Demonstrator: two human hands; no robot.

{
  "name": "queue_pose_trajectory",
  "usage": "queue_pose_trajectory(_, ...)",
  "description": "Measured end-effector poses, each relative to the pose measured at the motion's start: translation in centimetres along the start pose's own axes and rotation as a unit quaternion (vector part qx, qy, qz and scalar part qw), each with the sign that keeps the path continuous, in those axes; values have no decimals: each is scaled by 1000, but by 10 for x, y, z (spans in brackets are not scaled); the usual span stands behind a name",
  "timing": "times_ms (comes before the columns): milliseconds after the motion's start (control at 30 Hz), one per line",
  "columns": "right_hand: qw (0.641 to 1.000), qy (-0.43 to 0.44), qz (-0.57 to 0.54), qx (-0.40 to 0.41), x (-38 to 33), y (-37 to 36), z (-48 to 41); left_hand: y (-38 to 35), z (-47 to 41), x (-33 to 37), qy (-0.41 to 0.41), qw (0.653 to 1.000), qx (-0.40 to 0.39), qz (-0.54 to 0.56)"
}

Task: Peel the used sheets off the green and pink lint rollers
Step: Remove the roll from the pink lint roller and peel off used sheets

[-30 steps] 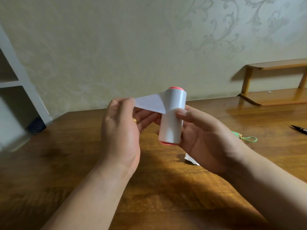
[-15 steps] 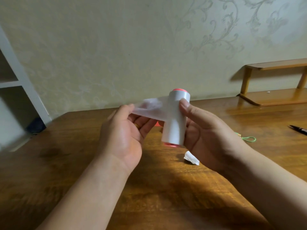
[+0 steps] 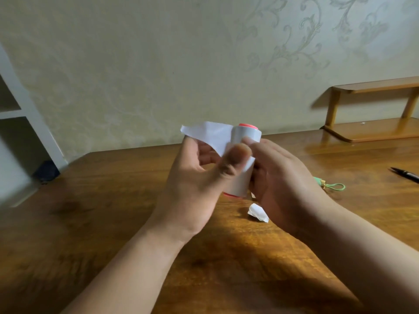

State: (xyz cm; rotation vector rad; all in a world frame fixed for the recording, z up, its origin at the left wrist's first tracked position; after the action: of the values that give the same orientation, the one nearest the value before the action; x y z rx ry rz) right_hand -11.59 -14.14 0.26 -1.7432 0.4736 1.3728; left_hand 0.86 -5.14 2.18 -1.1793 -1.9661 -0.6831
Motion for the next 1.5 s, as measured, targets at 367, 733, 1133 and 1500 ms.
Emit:
queue_pose_trajectory(367,989,14,123,-78,-1,-3,0,16,-4,-6,-53,981,91,-162)
queue_pose_trajectory(733,994,-22,-37,-104,-6,-3,-3,17,-6,-7,-63,989,128,-41)
queue_pose_trajectory(1133,994,-34,-33,-103,-3,1,-7,17,-3,-1,-34,984,170,34)
queue_pose_trajectory(1500,976,-18,-159,-145,-6,-1,-7,19,-6,-7,56,953,211,211)
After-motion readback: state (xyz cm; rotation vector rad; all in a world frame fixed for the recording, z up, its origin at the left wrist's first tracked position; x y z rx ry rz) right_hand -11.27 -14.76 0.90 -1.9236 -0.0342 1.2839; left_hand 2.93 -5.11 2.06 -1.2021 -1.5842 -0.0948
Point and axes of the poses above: each hand's wrist, its own z-axis away from the middle knuckle, its own y-axis out of the back of the hand, x = y × z, the point moved 5 cm from there along -z, towards the middle knuckle, and after that the axes turned 6 degrees about -y, right-handed, at the moved point
